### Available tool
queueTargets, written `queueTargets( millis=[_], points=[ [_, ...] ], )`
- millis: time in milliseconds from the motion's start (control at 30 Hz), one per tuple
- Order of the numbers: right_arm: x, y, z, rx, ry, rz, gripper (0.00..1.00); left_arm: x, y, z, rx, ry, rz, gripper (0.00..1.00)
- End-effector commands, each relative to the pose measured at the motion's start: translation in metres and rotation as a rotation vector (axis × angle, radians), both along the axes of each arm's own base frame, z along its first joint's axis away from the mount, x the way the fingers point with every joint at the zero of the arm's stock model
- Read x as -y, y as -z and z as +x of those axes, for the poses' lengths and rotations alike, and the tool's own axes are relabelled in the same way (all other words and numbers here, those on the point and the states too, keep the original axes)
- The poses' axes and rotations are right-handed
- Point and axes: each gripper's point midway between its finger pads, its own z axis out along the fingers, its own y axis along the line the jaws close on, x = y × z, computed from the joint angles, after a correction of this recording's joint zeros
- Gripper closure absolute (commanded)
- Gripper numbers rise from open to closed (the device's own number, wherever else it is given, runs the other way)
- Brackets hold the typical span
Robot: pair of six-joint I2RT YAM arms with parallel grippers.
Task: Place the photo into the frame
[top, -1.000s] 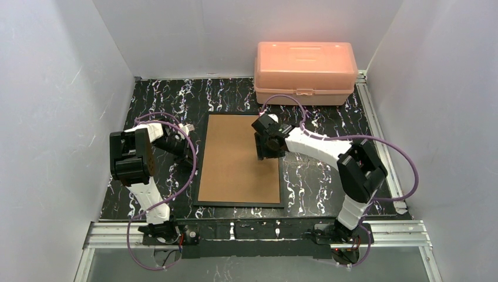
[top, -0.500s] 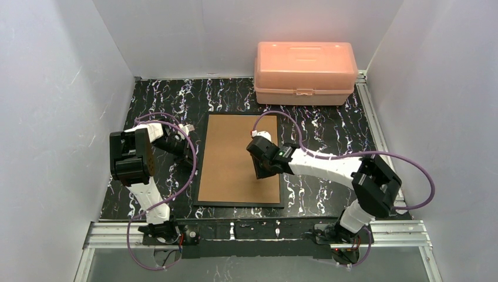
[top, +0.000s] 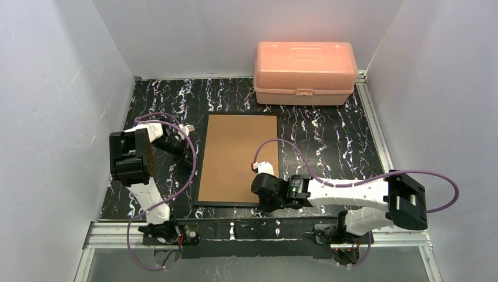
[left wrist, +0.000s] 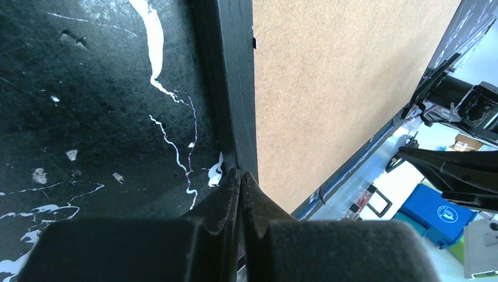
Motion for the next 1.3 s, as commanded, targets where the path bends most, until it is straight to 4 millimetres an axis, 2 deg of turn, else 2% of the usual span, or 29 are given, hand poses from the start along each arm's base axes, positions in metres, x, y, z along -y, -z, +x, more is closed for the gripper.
queueTargets(
  millis=[0, 400, 867, 1267],
  points=[
    [0.004, 0.01, -0.003, -0.007, 0.043, -0.019, 0.98, 0.002, -0.017, 0.003, 0.041, 0.012, -0.01, 1.0],
    [-0.005, 0.026, 0.006, 0.027, 0.031, -0.061, 0.99, 0.002, -0.016, 0.004, 0.037, 0.01, -0.011, 1.0],
    [-0.011, 0.017, 0.013, 0.061, 0.045, -0.01, 0.99, 0.001, -0.015, 0.003, 0.041, 0.02, -0.003, 1.0],
    [-0.012, 0.02, 0.022, 0.062, 0.063, -0.006, 0.99, 0.001, -0.015, 0.003, 0.049, 0.021, -0.001, 1.0]
  ],
)
